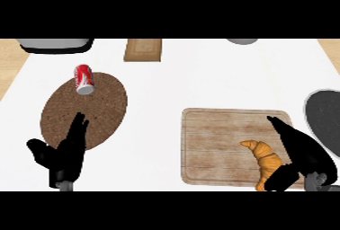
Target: Pick the croissant from the cutting board and place it in the pan
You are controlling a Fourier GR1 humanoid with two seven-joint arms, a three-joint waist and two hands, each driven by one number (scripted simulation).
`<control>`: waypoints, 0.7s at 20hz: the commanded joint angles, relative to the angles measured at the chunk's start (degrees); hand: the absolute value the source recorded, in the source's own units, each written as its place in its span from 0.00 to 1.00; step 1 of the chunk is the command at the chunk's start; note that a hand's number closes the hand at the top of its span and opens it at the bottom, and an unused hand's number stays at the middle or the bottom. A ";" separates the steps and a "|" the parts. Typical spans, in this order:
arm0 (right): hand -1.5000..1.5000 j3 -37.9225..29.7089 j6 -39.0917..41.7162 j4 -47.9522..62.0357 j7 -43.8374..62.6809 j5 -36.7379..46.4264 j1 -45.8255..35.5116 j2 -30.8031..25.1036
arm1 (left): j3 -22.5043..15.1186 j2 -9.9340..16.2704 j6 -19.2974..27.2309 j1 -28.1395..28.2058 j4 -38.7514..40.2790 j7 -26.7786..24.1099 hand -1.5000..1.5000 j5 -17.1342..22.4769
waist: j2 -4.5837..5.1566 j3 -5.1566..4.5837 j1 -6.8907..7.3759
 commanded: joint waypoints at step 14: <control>1.00 4.58 -11.27 11.76 -17.70 11.55 1.66 2.46 | 0.59 -2.57 -0.68 1.33 -0.80 3.62 0.50 -2.76 | 0.35 -0.44 0.05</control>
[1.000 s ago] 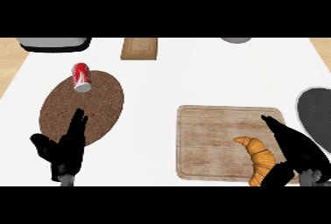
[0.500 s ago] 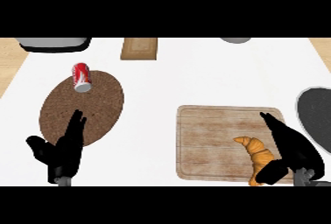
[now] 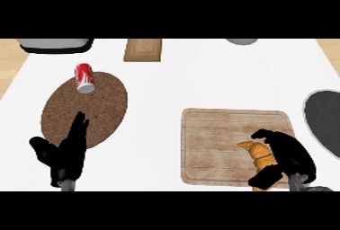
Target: Pick the croissant from the cutting board and place it in the pan
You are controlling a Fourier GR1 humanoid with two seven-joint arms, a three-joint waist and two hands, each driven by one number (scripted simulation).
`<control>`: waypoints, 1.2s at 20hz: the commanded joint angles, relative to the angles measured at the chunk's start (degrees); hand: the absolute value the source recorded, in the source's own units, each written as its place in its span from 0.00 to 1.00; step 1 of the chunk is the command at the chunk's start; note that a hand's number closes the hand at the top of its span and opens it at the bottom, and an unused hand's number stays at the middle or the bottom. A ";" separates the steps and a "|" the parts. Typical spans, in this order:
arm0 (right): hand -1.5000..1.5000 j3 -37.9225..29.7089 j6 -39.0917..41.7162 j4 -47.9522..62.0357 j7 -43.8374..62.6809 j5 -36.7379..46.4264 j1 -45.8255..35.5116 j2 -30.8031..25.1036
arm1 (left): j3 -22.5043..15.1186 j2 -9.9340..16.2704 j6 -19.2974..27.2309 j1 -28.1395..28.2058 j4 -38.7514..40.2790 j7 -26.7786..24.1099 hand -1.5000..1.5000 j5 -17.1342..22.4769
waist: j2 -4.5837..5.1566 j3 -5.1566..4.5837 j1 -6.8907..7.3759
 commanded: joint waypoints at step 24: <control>1.00 12.51 -11.60 -10.61 0.56 26.02 1.28 5.09 | 3.72 -1.86 -4.68 -0.20 4.16 0.61 0.50 -1.28 | 0.38 -0.26 -0.61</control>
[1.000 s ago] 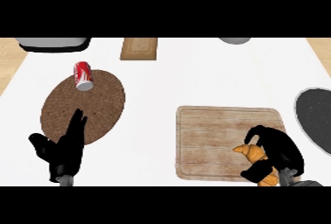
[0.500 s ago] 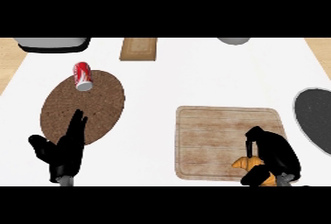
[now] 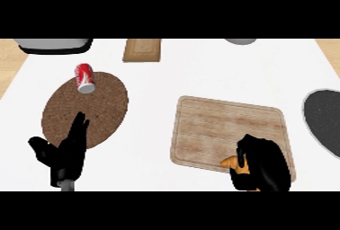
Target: Pick the croissant from the cutting board and place it in the pan
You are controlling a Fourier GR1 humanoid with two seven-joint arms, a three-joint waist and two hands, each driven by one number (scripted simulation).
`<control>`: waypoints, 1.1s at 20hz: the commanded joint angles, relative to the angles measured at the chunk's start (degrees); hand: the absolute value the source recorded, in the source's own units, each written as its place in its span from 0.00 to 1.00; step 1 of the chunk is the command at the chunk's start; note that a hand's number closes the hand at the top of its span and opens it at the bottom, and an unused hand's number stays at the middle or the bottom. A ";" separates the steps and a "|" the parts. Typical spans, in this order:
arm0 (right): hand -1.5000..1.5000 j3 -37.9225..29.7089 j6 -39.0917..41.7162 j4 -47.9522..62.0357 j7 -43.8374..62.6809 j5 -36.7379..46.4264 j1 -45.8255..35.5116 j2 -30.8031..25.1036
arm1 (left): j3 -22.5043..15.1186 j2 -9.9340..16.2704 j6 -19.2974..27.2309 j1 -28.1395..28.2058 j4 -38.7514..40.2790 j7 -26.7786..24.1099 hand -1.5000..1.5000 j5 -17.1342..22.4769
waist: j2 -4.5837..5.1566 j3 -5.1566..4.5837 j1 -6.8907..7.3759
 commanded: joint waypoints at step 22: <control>1.00 -32.11 -6.56 -12.20 -0.88 -10.09 -9.49 -4.53 | 0.65 -2.27 -0.57 -1.07 1.32 2.67 0.50 -0.98 | 0.65 -0.25 0.23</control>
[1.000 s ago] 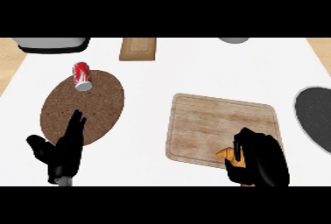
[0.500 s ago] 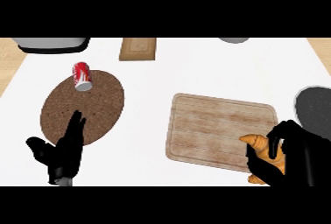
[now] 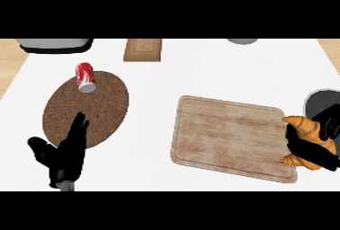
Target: Pick the croissant from the cutting board and place it in the pan
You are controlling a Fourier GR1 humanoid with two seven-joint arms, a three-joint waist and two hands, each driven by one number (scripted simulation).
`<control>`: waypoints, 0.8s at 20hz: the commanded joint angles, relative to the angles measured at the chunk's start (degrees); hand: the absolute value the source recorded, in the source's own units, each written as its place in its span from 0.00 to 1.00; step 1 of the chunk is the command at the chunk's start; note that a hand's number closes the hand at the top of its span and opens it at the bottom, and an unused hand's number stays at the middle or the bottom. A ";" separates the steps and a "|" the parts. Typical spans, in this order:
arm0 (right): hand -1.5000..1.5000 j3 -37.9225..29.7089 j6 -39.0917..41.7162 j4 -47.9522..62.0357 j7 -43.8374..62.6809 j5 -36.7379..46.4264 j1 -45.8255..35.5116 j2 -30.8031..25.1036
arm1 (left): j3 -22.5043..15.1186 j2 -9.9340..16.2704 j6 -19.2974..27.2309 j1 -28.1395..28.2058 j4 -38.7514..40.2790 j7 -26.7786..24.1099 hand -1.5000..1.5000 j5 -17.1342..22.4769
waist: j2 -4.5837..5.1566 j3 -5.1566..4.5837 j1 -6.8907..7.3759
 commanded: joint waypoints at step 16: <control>1.00 -26.89 -21.56 65.60 -37.34 -14.78 -21.23 -17.21 | 0.05 -1.79 -2.46 -0.37 4.09 -1.67 0.50 -0.33 | 0.93 -0.24 1.49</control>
